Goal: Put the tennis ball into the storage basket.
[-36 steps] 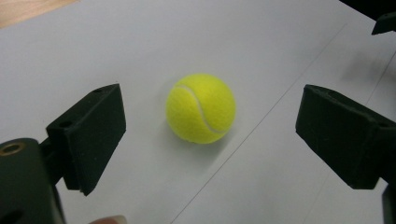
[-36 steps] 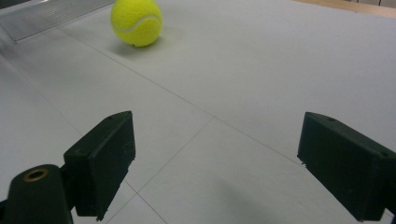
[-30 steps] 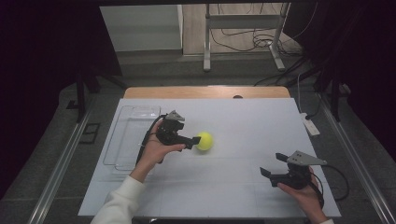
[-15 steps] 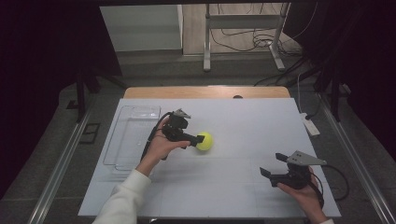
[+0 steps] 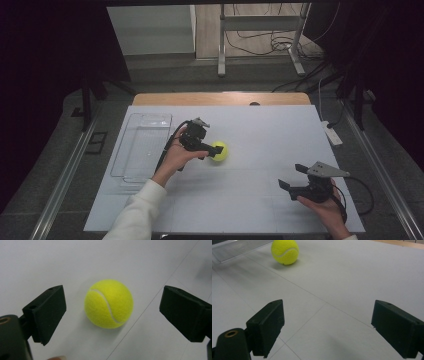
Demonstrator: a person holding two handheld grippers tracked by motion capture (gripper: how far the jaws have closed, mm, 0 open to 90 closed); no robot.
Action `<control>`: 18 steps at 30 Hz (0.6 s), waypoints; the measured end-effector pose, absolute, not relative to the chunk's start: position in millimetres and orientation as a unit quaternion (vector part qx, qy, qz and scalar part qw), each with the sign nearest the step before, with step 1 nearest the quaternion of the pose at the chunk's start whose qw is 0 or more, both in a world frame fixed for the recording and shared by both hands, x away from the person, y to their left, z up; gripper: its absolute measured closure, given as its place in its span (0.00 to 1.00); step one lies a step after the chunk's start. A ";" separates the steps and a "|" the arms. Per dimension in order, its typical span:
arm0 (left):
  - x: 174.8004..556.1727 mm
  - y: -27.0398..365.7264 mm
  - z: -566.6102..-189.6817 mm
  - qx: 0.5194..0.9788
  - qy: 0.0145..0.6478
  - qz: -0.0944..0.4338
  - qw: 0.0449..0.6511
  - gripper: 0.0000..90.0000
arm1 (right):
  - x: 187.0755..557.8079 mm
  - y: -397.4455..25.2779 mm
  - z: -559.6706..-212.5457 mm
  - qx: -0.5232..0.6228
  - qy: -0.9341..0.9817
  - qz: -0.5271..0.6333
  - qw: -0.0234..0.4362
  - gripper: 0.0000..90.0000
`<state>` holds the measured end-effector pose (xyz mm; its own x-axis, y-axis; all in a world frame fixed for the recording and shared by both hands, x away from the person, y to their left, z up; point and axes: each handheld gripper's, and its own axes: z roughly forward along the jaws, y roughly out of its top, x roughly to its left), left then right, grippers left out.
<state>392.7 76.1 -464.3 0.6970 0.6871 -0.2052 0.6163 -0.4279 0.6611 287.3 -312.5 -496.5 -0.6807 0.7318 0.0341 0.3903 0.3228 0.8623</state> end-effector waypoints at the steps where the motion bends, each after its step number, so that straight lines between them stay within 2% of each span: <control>1: 392.9 75.3 -464.9 0.843 0.386 0.047 0.371 0.09 | 287.4 -312.6 -496.6 0.354 0.791 0.463 0.184 0.13; 18: 399.2 64.3 -475.2 0.850 0.384 0.035 0.359 0.09 | 287.9 -313.0 -497.3 0.355 0.791 0.463 0.182 0.13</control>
<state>399.2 64.3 -475.2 0.7026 0.6779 -0.2164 0.6275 -0.4469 0.6376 287.9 -313.0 -497.3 -0.6810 0.7312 0.0401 0.3936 0.3193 0.8620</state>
